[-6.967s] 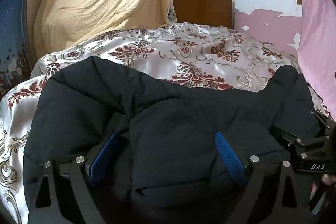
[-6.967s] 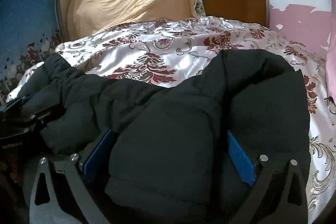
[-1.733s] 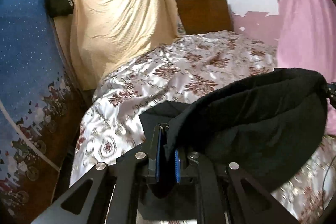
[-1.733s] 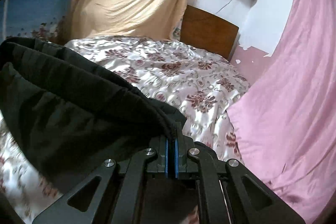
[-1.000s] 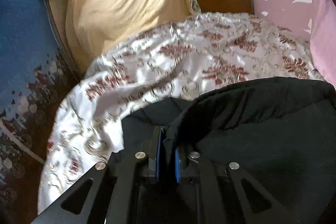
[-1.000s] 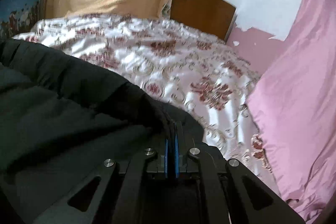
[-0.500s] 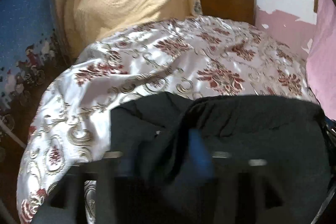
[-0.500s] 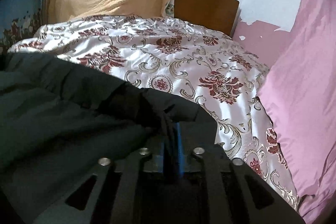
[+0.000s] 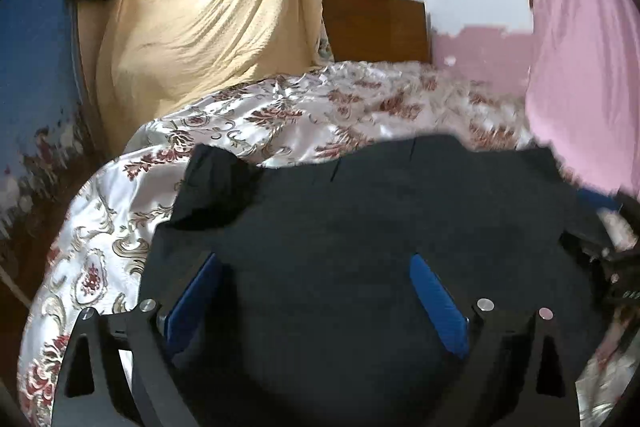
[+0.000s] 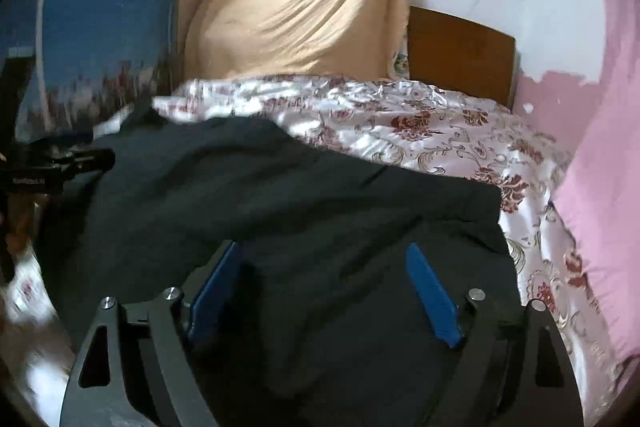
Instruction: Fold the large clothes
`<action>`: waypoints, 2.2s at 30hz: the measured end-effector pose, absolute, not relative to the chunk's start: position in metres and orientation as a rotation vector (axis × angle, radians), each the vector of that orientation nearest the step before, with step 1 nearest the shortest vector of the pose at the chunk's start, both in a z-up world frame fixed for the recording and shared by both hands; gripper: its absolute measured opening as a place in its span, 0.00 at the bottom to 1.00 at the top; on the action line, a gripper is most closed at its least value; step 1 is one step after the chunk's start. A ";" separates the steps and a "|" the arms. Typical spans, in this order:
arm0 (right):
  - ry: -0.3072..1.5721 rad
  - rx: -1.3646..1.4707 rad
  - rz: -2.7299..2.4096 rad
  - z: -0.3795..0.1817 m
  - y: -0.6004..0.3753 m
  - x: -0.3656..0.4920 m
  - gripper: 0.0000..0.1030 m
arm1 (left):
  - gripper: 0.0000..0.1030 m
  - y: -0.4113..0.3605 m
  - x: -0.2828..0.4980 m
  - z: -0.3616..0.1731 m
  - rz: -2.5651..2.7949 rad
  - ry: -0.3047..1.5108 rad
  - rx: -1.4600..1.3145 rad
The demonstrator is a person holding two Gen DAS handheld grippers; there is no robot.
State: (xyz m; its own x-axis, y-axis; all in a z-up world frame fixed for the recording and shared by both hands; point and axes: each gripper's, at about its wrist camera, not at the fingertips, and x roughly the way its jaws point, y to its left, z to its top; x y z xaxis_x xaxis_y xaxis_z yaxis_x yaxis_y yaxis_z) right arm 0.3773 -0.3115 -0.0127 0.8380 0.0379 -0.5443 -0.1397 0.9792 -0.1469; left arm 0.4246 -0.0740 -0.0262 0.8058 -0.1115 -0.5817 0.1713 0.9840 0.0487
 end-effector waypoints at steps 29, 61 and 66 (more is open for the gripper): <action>0.709 0.014 0.023 -0.079 -0.361 0.478 0.99 | 1.00 -0.068 0.502 -0.070 -0.110 0.753 0.011; 0.906 0.444 0.285 -0.117 -0.482 0.425 0.99 | 1.00 0.078 0.488 -0.113 -0.377 0.979 -0.427; 0.941 0.538 0.334 -0.135 -0.479 0.436 0.99 | 1.00 0.079 0.488 -0.117 -0.412 0.978 -0.438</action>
